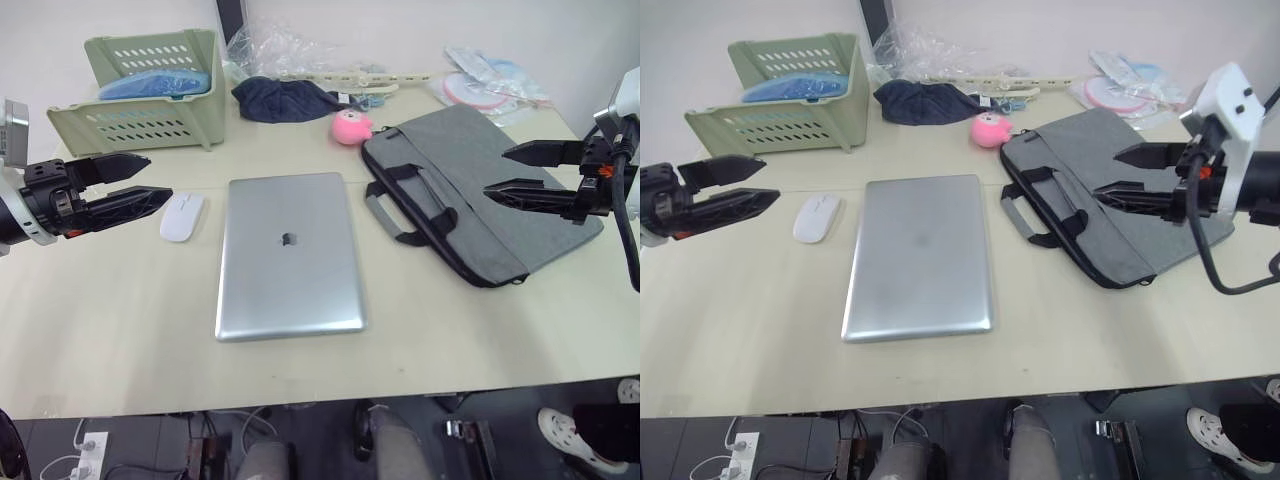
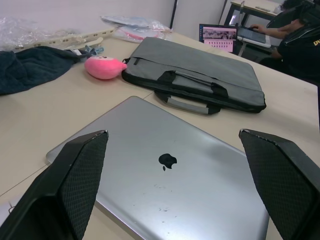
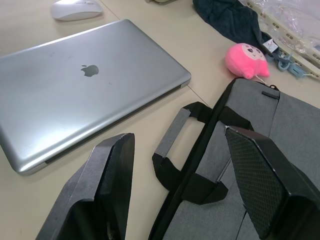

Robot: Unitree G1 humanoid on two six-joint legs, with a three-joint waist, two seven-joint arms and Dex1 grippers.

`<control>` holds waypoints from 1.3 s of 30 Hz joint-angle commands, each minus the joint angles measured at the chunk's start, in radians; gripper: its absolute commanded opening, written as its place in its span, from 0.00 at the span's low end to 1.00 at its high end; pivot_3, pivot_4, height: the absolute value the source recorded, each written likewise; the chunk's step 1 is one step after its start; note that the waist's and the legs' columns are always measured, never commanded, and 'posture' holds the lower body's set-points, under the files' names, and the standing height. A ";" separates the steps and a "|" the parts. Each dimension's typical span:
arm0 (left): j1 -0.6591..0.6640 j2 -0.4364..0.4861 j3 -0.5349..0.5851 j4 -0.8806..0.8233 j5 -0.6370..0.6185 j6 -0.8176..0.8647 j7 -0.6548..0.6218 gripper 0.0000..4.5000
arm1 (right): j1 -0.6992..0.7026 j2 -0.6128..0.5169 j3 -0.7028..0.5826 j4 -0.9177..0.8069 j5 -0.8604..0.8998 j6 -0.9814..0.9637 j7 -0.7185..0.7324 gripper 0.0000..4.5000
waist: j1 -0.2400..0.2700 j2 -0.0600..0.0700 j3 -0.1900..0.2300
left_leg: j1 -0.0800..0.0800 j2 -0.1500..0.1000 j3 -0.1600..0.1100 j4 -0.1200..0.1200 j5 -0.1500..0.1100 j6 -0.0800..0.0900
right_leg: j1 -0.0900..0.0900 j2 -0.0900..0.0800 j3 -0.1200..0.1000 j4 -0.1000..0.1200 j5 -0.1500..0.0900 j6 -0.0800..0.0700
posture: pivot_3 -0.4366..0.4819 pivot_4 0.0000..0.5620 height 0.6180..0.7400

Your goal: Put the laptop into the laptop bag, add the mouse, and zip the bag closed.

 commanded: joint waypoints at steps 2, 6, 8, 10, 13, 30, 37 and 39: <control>-0.020 0.007 0.008 0.003 0.004 -0.016 -0.004 1.00 | -0.009 0.000 -0.047 -0.014 0.020 -0.001 -0.015 0.71 | 0.001 0.000 0.000 | 0.000 0.000 0.000 0.000 0.000 0.000 | 0.000 0.000 0.000 0.000 0.000 0.000 | 0.48 0.27 1.00; 0.017 0.015 0.003 0.011 0.007 0.010 -0.011 1.00 | -0.004 0.025 -0.050 -0.025 0.037 0.008 -0.033 0.71 | 0.000 0.000 0.000 | 0.000 0.000 0.000 0.000 0.000 0.000 | 0.000 0.000 0.000 0.000 0.000 0.000 | 0.48 0.27 1.00; 0.065 0.016 -0.009 0.016 0.021 0.014 -0.028 1.00 | 0.000 0.052 -0.044 -0.042 0.053 0.017 -0.047 0.71 | -0.001 0.000 0.000 | 0.000 0.000 0.000 0.000 0.000 0.000 | 0.000 0.000 0.000 0.000 0.000 0.000 | 0.48 0.27 1.00; 0.102 0.013 -0.020 0.014 0.037 0.001 -0.043 1.00 | 0.004 0.067 -0.037 -0.056 0.059 0.019 -0.055 0.71 | -0.001 0.000 0.000 | 0.000 0.000 0.000 0.000 0.000 0.000 | 0.000 0.000 0.000 0.000 0.000 0.000 | 0.48 0.27 1.00; 0.125 -0.026 -0.020 0.059 0.018 0.016 -0.045 1.00 | -0.004 0.122 -0.027 -0.081 0.074 0.038 -0.109 0.71 | -0.001 0.000 0.000 | 0.000 0.000 0.001 0.000 0.000 0.000 | -0.001 0.000 0.000 0.001 0.000 0.000 | 0.48 0.27 1.00; 0.047 -0.169 -0.226 0.343 0.183 -0.050 -0.086 1.00 | 0.131 0.434 0.027 -0.267 0.095 0.135 -0.432 0.01 | 0.000 -0.002 -0.001 | 0.001 -0.001 0.001 0.001 0.000 0.000 | -0.001 0.000 -0.001 0.005 0.000 0.000 | 0.48 0.27 1.00; -0.020 -0.221 -0.267 0.397 0.227 -0.064 -0.080 1.00 | 0.158 0.518 0.042 -0.294 0.103 0.166 -0.524 0.01 | -0.003 -0.002 -0.001 | 0.002 -0.001 0.002 0.002 0.000 0.000 | -0.001 0.000 0.000 0.007 0.000 0.000 | 0.48 0.27 1.00; -0.023 -0.231 -0.273 0.398 0.234 -0.063 -0.079 1.00 | 0.170 0.539 0.050 -0.299 0.100 0.169 -0.541 0.01 | -0.003 -0.002 -0.002 | 0.002 -0.001 0.002 0.002 0.000 0.001 | -0.001 0.000 0.000 0.007 0.000 0.000 | 0.48 0.27 1.00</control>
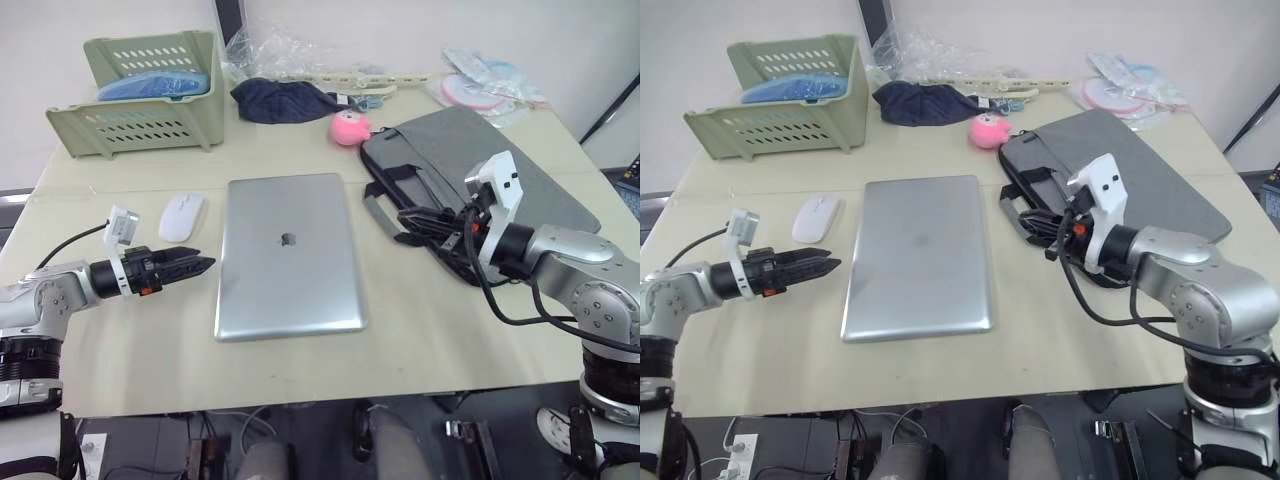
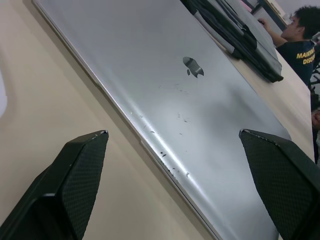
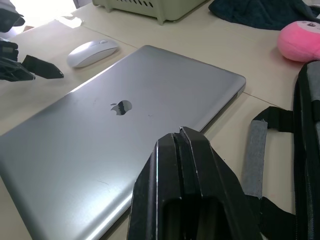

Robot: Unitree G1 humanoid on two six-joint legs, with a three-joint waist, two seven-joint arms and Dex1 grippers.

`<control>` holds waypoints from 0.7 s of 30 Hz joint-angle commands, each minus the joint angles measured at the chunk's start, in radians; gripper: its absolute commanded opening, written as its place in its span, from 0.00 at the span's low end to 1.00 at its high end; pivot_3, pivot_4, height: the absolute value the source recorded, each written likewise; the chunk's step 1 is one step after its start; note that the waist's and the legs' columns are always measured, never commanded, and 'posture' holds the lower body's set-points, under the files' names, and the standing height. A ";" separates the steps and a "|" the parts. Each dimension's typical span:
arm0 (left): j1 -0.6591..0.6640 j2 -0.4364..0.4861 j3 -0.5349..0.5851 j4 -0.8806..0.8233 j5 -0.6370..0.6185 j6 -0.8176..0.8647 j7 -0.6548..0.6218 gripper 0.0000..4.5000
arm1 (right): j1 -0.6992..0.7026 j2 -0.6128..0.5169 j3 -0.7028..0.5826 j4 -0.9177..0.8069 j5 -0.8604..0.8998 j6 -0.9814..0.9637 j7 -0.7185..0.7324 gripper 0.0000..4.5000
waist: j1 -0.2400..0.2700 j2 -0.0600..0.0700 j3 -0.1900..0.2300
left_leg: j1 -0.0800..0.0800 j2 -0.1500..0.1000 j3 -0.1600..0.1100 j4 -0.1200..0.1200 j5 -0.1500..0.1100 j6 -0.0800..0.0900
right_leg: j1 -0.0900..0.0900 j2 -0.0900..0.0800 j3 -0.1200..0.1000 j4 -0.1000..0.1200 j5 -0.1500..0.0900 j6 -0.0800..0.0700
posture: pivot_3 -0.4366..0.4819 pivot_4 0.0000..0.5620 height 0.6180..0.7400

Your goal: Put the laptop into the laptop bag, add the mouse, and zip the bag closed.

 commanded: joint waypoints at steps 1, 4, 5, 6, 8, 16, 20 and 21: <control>-0.016 -0.006 -0.002 0.007 0.018 -0.005 -0.003 1.00 | 0.014 0.026 0.003 -0.047 0.010 -0.001 -0.041 0.01 | 0.000 0.000 0.000 | 0.000 0.000 0.000 0.000 0.000 0.000 | 0.000 0.000 0.000 0.000 0.000 0.000 | 0.48 0.27 1.00; -0.021 -0.022 -0.019 0.022 0.041 0.018 0.023 1.00 | 0.039 0.086 -0.004 -0.035 0.027 0.015 -0.083 0.01 | -0.001 -0.001 0.000 | 0.000 0.000 0.000 0.000 0.000 0.000 | 0.000 0.000 0.000 0.000 0.000 0.000 | 0.48 0.27 1.00; -0.023 -0.025 -0.022 0.026 0.046 0.023 0.026 1.00 | 0.044 0.096 -0.004 -0.033 0.025 0.016 -0.092 0.01 | 0.000 -0.001 0.000 | 0.000 0.000 0.000 0.000 0.000 0.000 | 0.000 0.000 0.000 0.001 0.000 0.000 | 0.48 0.27 1.00; -0.026 -0.026 -0.027 0.028 0.051 0.028 0.028 1.00 | 0.048 0.104 0.000 -0.031 0.020 0.015 -0.097 0.01 | 0.001 -0.001 0.000 | 0.000 0.000 0.000 0.000 0.000 0.000 | 0.000 0.000 0.000 0.001 0.000 0.000 | 0.48 0.27 1.00; -0.032 -0.030 -0.035 0.035 0.057 0.042 0.032 1.00 | 0.053 0.130 0.006 -0.022 0.016 0.014 -0.115 0.01 | 0.001 -0.001 0.000 | 0.000 -0.001 0.000 0.000 0.000 0.000 | 0.000 0.000 0.000 0.001 0.000 0.000 | 0.48 0.27 1.00; -0.062 -0.085 -0.074 0.064 0.096 0.057 0.045 1.00 | 0.040 0.202 -0.005 0.031 0.033 0.026 -0.157 0.01 | 0.002 0.000 -0.002 | 0.001 -0.001 0.000 0.001 0.000 0.001 | 0.000 -0.001 0.000 0.002 0.000 0.000 | 0.48 0.27 1.00; -0.077 -0.106 -0.086 0.088 0.113 0.060 0.050 1.00 | 0.038 0.206 0.028 0.078 -0.010 0.003 -0.168 0.01 | 0.002 0.000 -0.002 | 0.001 -0.002 0.000 0.001 0.001 0.001 | 0.000 -0.002 0.000 0.003 0.000 0.000 | 0.48 0.27 1.00; -0.079 -0.110 -0.089 0.093 0.118 0.060 0.050 1.00 | 0.034 0.210 0.038 0.103 -0.036 0.000 -0.190 0.01 | 0.001 0.000 -0.003 | 0.001 -0.002 0.000 0.001 0.001 0.001 | 0.000 -0.003 0.000 0.003 0.000 0.000 | 0.48 0.27 1.00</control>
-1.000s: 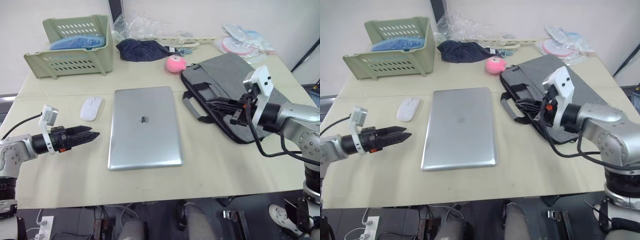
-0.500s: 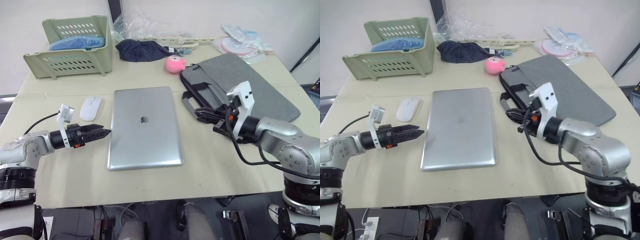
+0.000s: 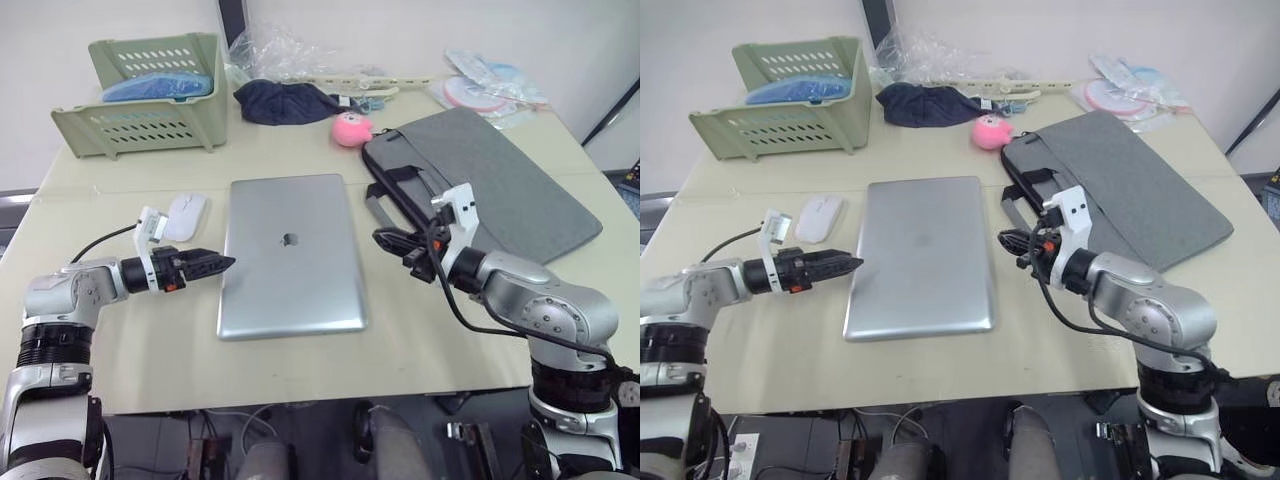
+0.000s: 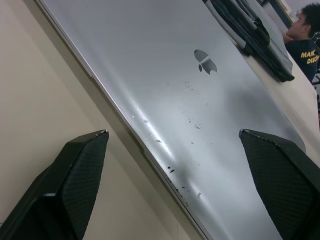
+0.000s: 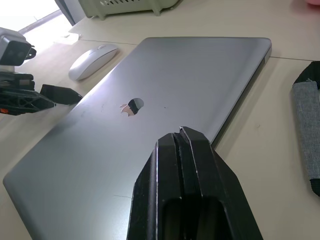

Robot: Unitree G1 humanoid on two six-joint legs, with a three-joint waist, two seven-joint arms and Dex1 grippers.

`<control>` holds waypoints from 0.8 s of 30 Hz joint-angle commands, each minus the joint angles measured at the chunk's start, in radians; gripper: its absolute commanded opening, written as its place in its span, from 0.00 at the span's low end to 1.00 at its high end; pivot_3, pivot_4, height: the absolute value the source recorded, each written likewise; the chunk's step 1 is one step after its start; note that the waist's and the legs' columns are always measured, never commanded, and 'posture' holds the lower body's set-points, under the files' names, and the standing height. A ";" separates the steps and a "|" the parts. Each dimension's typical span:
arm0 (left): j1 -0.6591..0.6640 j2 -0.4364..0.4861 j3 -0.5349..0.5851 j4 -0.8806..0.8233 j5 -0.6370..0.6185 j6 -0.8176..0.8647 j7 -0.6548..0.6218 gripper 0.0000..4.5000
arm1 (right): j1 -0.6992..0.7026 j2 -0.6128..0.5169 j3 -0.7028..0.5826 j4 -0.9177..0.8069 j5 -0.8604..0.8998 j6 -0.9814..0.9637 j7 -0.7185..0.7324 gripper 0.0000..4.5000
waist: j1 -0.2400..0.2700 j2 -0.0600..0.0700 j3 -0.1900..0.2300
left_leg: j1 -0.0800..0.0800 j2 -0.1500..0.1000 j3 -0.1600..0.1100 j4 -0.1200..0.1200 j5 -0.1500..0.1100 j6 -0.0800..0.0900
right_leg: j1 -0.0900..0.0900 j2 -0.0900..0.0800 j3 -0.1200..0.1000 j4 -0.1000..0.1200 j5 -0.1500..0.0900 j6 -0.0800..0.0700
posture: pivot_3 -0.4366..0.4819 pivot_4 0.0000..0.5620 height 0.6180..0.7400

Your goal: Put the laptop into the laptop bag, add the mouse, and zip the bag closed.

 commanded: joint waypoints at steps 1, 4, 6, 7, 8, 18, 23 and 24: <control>0.003 -0.026 -0.041 0.029 0.030 0.017 0.004 1.00 | -0.026 0.002 0.038 0.061 -0.095 -0.033 -0.069 0.01 | 0.000 0.000 0.000 | 0.000 0.000 0.000 0.000 0.000 0.000 | 0.000 0.000 0.000 0.000 0.000 0.000 | 0.48 0.27 1.00; 0.004 -0.032 -0.045 0.031 0.039 0.018 0.000 1.00 | -0.046 0.008 0.070 0.113 -0.179 -0.060 -0.120 0.01 | 0.000 0.000 -0.001 | 0.000 -0.001 0.000 0.000 0.000 0.000 | 0.000 -0.002 0.000 0.001 0.000 0.000 | 0.48 0.27 1.00; 0.005 -0.032 -0.048 0.031 0.043 0.026 -0.003 1.00 | -0.043 0.014 0.091 0.114 -0.204 -0.069 -0.120 0.01 | 0.000 0.001 -0.001 | 0.000 -0.001 0.000 0.000 0.000 0.001 | 0.000 -0.002 0.000 0.001 0.000 0.000 | 0.48 0.27 1.00; 0.006 -0.031 -0.050 0.032 0.045 0.029 -0.002 1.00 | -0.039 0.019 0.104 0.115 -0.217 -0.072 -0.122 0.01 | -0.001 0.001 -0.001 | 0.000 -0.001 0.000 0.000 0.000 0.001 | 0.000 -0.003 0.000 0.001 0.000 0.000 | 0.48 0.27 1.00; 0.006 -0.031 -0.052 0.032 0.047 0.031 -0.002 1.00 | -0.036 0.024 0.111 0.116 -0.227 -0.073 -0.123 0.01 | -0.001 0.001 -0.001 | 0.000 -0.001 0.000 0.000 0.000 0.001 | 0.000 -0.003 0.000 0.001 0.000 0.000 | 0.48 0.27 1.00; -0.004 -0.047 -0.066 0.047 0.069 0.043 0.005 1.00 | -0.047 0.101 0.234 0.183 -0.365 -0.179 -0.118 0.01 | -0.001 0.004 -0.006 | 0.000 -0.002 0.000 0.000 0.001 0.001 | 0.000 -0.003 0.000 0.001 0.000 0.000 | 0.48 0.27 1.00; -0.001 -0.047 -0.072 0.039 0.078 0.049 0.002 1.00 | -0.060 0.122 0.257 0.248 -0.403 -0.235 -0.097 0.01 | -0.001 0.005 -0.008 | 0.000 -0.002 -0.001 0.000 0.001 0.001 | 0.000 -0.003 0.000 0.001 0.000 0.000 | 0.48 0.27 1.00; 0.001 -0.045 -0.074 0.037 0.080 0.049 0.003 1.00 | -0.064 0.125 0.263 0.264 -0.411 -0.248 -0.091 0.01 | -0.001 0.006 -0.009 | 0.000 -0.002 -0.001 0.000 0.001 0.001 | 0.000 -0.003 0.000 0.001 0.000 0.000 | 0.48 0.27 1.00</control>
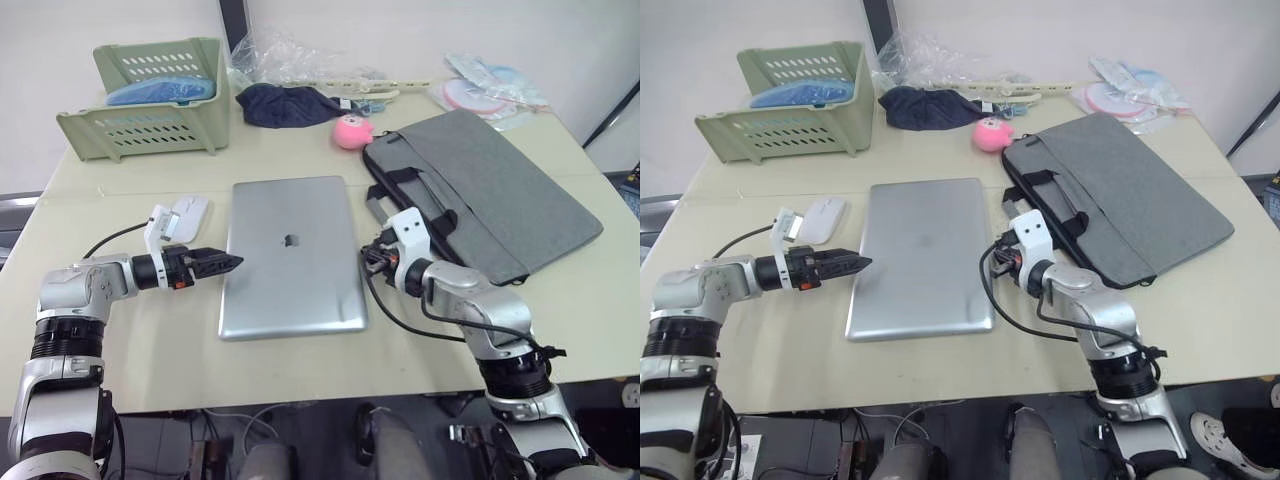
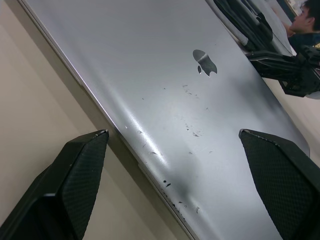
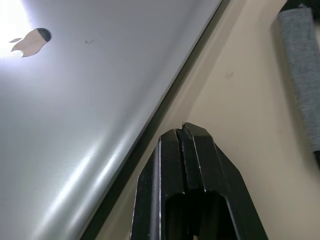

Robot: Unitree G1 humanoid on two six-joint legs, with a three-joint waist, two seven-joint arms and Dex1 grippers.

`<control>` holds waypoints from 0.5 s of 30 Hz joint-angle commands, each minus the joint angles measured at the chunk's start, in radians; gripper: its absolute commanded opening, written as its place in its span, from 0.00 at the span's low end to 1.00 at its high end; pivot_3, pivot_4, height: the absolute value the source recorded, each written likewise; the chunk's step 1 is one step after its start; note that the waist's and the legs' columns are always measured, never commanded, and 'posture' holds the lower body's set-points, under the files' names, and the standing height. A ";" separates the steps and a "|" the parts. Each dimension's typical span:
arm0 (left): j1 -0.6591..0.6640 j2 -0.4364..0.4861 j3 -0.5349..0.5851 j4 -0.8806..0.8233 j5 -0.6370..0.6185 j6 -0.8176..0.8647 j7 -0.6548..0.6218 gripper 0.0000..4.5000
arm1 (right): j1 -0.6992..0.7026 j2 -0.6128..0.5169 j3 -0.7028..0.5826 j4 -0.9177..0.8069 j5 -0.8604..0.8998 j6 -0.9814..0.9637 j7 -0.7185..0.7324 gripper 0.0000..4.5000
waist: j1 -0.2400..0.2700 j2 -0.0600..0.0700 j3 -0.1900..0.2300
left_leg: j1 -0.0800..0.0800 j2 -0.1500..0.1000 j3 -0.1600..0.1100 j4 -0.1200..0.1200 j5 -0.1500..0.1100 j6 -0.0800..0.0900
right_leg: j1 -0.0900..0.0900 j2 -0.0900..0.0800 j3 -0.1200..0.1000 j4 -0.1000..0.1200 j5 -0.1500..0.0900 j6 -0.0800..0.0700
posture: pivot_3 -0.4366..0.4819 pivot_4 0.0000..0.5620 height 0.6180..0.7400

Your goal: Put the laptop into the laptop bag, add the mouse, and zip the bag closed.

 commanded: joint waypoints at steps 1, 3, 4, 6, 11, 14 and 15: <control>0.033 -0.012 -0.053 0.025 0.033 0.047 0.012 1.00 | -0.021 0.016 0.019 0.037 -0.033 -0.067 0.031 0.01 | -0.001 0.001 -0.001 | 0.000 0.000 0.000 0.000 0.000 0.000 | 0.000 0.000 0.000 0.000 0.000 0.000 | 0.48 0.27 1.00; 0.032 -0.008 -0.052 0.028 0.039 0.057 0.028 1.00 | -0.025 0.021 0.023 0.050 -0.043 -0.081 0.042 0.01 | -0.002 0.001 -0.002 | 0.000 0.000 0.000 0.000 0.000 0.000 | 0.000 0.000 0.000 0.000 0.000 0.000 | 0.48 0.27 1.00; 0.027 -0.005 -0.051 0.035 0.042 0.072 0.038 1.00 | -0.027 0.022 0.024 0.054 -0.046 -0.086 0.045 0.01 | -0.002 0.002 -0.002 | 0.000 0.000 0.000 0.000 0.000 0.000 | 0.000 0.000 0.000 0.000 0.000 0.000 | 0.48 0.27 1.00; 0.017 -0.001 -0.049 0.047 0.045 0.086 0.048 1.00 | -0.031 0.026 0.024 0.061 -0.050 -0.091 0.051 0.01 | -0.002 0.002 -0.002 | 0.000 0.000 0.000 0.000 0.000 0.000 | 0.000 0.000 0.000 0.000 0.000 0.000 | 0.48 0.27 1.00; -0.013 -0.010 -0.063 0.093 0.063 0.101 0.069 1.00 | -0.036 0.034 0.028 0.072 -0.059 -0.100 0.063 0.01 | -0.002 0.002 -0.003 | 0.001 0.000 0.000 0.000 0.000 0.000 | 0.000 0.000 0.000 0.001 0.000 0.000 | 0.48 0.27 1.00; -0.027 -0.029 -0.066 0.112 0.063 0.099 0.074 1.00 | -0.033 0.040 0.031 0.076 -0.065 -0.105 0.069 0.01 | -0.001 0.004 -0.006 | 0.001 0.000 0.000 0.000 0.000 0.000 | 0.001 0.000 0.000 0.001 0.000 0.000 | 0.48 0.27 1.00; -0.030 -0.031 -0.066 0.116 0.063 0.099 0.075 1.00 | -0.033 0.042 0.031 0.077 -0.068 -0.106 0.071 0.01 | 0.000 0.005 -0.007 | 0.001 0.000 0.000 0.001 0.000 0.000 | 0.001 0.000 0.000 0.001 0.000 0.000 | 0.48 0.27 1.00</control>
